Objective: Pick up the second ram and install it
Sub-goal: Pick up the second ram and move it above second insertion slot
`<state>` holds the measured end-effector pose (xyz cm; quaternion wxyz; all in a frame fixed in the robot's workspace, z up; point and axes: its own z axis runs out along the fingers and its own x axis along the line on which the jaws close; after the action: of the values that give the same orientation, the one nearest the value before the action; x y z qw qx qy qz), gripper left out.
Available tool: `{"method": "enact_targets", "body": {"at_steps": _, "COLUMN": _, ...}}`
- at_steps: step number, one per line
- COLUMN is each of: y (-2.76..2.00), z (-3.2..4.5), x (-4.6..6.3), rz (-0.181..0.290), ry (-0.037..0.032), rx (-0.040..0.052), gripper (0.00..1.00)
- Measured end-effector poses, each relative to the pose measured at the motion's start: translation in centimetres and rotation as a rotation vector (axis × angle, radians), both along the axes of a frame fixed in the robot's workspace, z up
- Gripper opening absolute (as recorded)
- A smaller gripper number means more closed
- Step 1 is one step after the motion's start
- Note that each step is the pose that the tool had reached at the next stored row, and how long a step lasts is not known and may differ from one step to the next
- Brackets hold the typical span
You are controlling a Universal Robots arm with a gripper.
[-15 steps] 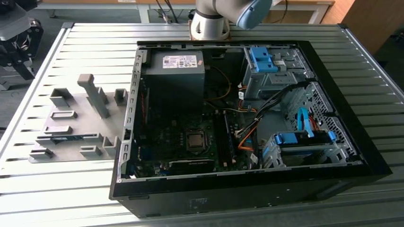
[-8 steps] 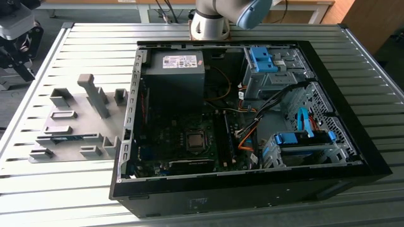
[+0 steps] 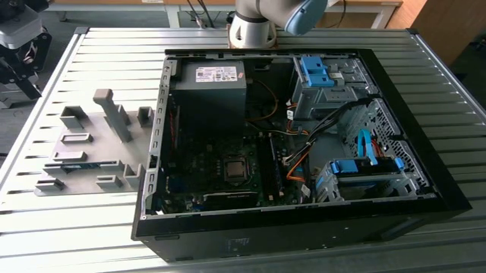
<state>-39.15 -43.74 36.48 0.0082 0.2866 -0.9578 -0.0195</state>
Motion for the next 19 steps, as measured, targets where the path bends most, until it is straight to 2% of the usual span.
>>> {"method": "enact_targets", "body": {"at_steps": 11, "y": 0.0, "z": 0.0, "x": 0.0, "rz": 0.005, "ry": 0.0, "rx": 0.0, "gripper": 0.11}}
{"method": "enact_targets", "body": {"at_steps": 19, "y": -0.01, "z": -0.1, "x": 0.0, "rz": 0.14, "ry": 0.0, "rx": 0.0, "gripper": 0.11}}
